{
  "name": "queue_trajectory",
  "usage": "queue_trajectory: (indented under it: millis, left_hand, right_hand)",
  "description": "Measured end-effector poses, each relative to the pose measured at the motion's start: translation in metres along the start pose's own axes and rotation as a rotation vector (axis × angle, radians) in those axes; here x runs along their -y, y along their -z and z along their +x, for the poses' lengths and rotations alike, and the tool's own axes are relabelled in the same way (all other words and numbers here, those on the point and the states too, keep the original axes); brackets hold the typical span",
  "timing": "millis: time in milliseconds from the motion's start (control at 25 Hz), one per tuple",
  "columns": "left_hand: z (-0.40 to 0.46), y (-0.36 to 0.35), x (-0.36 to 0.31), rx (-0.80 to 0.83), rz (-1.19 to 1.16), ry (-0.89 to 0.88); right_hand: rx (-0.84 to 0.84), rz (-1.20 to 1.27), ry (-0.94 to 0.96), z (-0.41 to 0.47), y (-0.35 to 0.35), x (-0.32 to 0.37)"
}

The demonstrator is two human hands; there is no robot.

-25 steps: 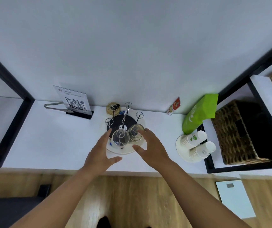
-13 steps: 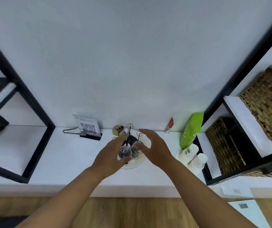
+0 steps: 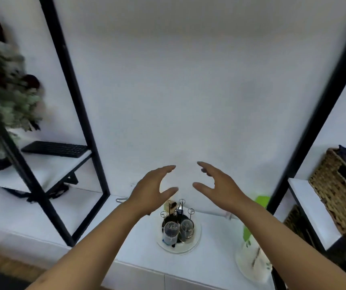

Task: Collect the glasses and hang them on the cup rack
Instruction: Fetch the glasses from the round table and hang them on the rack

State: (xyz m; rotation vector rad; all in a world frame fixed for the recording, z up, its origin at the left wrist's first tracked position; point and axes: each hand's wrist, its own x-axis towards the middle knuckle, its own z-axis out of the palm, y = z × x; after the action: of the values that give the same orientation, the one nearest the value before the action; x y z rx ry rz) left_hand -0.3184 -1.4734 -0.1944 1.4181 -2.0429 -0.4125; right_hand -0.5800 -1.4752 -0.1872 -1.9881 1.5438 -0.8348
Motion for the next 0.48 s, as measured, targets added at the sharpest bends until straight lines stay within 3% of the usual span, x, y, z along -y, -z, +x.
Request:
queue_trajectory:
  millis: [480]
  left_hand:
    - [-0.046, 0.124, -0.112, -0.189, 0.023, -0.001]
  right_hand:
    - [-0.056, 0.078, 0.274, -0.04, 0.091, 0.1]
